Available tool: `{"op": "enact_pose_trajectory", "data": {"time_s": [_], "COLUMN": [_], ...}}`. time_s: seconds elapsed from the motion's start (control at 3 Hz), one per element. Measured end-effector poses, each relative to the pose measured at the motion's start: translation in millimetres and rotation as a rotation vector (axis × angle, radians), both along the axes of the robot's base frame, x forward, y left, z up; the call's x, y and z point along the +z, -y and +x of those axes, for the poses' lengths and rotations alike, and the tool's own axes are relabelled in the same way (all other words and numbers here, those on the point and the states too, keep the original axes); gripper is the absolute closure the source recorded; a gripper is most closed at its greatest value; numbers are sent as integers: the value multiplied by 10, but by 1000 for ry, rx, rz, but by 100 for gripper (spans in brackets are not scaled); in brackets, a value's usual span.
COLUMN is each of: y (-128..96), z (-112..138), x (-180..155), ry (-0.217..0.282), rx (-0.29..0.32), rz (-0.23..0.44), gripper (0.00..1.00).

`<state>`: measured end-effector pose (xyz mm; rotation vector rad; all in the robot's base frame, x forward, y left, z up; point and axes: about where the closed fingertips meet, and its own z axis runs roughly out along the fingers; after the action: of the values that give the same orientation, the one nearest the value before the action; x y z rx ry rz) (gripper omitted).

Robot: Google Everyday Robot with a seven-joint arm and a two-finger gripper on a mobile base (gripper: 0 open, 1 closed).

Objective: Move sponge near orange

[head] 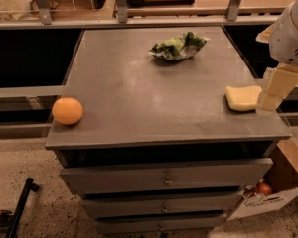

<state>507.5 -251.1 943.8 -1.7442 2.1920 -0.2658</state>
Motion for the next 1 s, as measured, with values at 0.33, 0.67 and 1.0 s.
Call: {"op": "enact_pose_trajectory", "data": {"time_s": [0.33, 0.67, 1.0], "y": [88, 190, 289], "z": [372, 617, 731], "x": [-156, -237, -275], "ry": [-3, -17, -36], "rx": [26, 26, 21], "rz": [-10, -15, -13], "gripper": [0, 0, 0]}}
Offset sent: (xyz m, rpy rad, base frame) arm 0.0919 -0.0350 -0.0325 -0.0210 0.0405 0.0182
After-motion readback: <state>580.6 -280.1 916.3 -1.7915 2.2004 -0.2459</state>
